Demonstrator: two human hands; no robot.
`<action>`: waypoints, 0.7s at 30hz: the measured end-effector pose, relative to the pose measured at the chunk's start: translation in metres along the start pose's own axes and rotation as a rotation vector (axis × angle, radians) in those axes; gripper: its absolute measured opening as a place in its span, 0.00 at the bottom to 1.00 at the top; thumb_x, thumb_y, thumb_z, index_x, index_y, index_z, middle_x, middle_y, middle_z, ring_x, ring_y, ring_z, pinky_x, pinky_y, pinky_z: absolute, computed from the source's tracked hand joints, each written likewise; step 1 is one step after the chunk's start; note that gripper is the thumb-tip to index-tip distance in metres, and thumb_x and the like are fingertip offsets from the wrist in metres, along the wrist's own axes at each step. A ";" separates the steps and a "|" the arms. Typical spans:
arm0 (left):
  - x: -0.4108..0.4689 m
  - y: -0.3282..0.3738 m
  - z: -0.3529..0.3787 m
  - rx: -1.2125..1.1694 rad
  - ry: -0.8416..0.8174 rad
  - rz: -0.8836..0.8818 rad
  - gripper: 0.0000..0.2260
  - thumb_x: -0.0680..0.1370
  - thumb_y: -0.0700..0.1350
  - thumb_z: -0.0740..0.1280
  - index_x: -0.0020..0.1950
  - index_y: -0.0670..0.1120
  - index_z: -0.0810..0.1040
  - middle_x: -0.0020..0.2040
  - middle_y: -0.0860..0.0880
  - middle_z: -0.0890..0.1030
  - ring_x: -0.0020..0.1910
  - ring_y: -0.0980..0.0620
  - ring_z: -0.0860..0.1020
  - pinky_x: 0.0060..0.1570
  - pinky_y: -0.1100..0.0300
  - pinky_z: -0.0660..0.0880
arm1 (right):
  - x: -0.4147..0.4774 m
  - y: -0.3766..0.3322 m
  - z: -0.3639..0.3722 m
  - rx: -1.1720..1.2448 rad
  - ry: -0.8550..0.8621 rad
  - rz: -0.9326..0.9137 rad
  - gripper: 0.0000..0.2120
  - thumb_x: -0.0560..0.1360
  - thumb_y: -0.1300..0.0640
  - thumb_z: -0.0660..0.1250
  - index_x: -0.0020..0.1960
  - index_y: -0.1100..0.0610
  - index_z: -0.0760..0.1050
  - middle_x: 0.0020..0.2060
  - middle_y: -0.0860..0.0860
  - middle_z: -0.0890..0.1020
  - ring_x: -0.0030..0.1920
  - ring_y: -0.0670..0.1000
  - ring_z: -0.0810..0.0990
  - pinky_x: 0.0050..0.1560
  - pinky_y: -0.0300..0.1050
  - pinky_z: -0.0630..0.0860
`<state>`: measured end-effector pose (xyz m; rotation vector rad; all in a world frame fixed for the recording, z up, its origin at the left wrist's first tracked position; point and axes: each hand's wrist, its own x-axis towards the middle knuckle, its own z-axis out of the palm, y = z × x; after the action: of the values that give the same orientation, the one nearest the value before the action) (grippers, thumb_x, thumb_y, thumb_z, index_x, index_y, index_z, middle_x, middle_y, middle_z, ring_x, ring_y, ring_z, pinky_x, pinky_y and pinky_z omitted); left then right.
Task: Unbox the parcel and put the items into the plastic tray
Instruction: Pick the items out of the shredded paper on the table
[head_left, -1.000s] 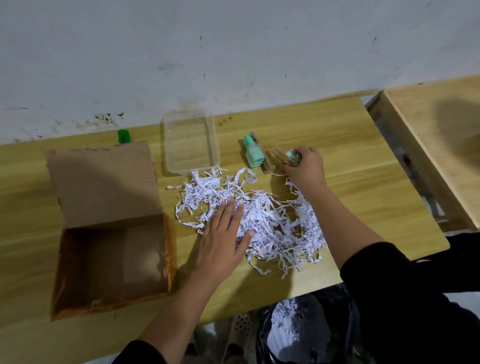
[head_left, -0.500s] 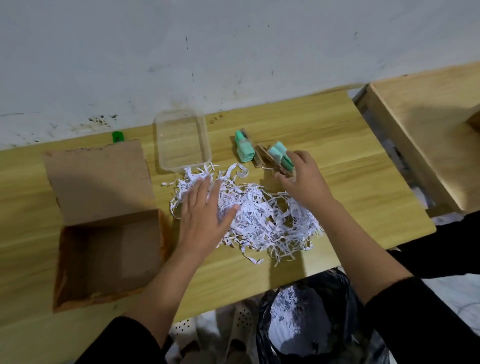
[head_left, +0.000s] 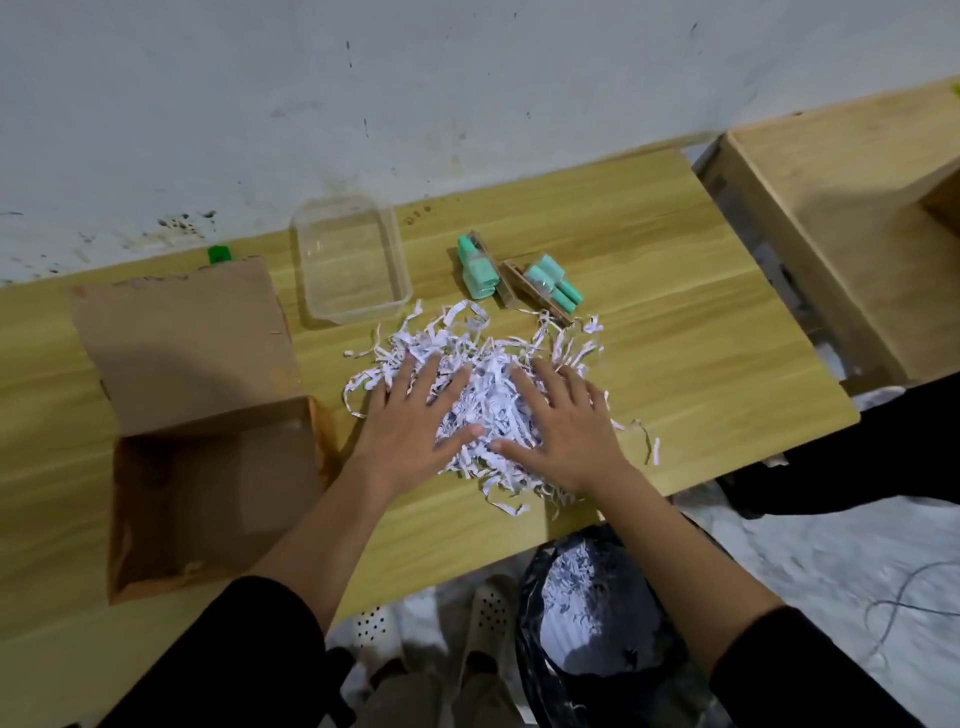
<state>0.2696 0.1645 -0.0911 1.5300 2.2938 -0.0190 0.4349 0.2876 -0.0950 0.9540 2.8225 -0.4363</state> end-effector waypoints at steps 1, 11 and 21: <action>-0.001 0.000 0.003 0.043 0.016 0.006 0.35 0.69 0.71 0.33 0.75 0.60 0.39 0.78 0.50 0.46 0.77 0.44 0.45 0.72 0.44 0.49 | 0.000 -0.002 0.004 -0.029 0.042 -0.013 0.39 0.69 0.27 0.46 0.74 0.46 0.52 0.73 0.54 0.64 0.71 0.60 0.63 0.67 0.60 0.63; 0.000 0.011 0.016 0.069 0.119 0.047 0.23 0.75 0.56 0.54 0.58 0.44 0.78 0.47 0.44 0.81 0.30 0.45 0.79 0.22 0.58 0.73 | -0.003 -0.019 0.014 0.030 0.191 -0.063 0.17 0.73 0.51 0.56 0.58 0.56 0.71 0.52 0.58 0.80 0.41 0.61 0.77 0.35 0.49 0.76; -0.007 0.016 -0.003 -0.150 0.058 0.097 0.16 0.82 0.47 0.54 0.67 0.43 0.67 0.62 0.44 0.70 0.56 0.43 0.74 0.51 0.52 0.69 | -0.018 -0.051 0.002 0.212 0.159 0.199 0.07 0.75 0.60 0.62 0.50 0.62 0.74 0.50 0.61 0.74 0.45 0.63 0.75 0.36 0.50 0.67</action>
<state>0.2849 0.1656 -0.0833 1.5807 2.2068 0.2214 0.4182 0.2379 -0.0813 1.3523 2.8200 -0.6709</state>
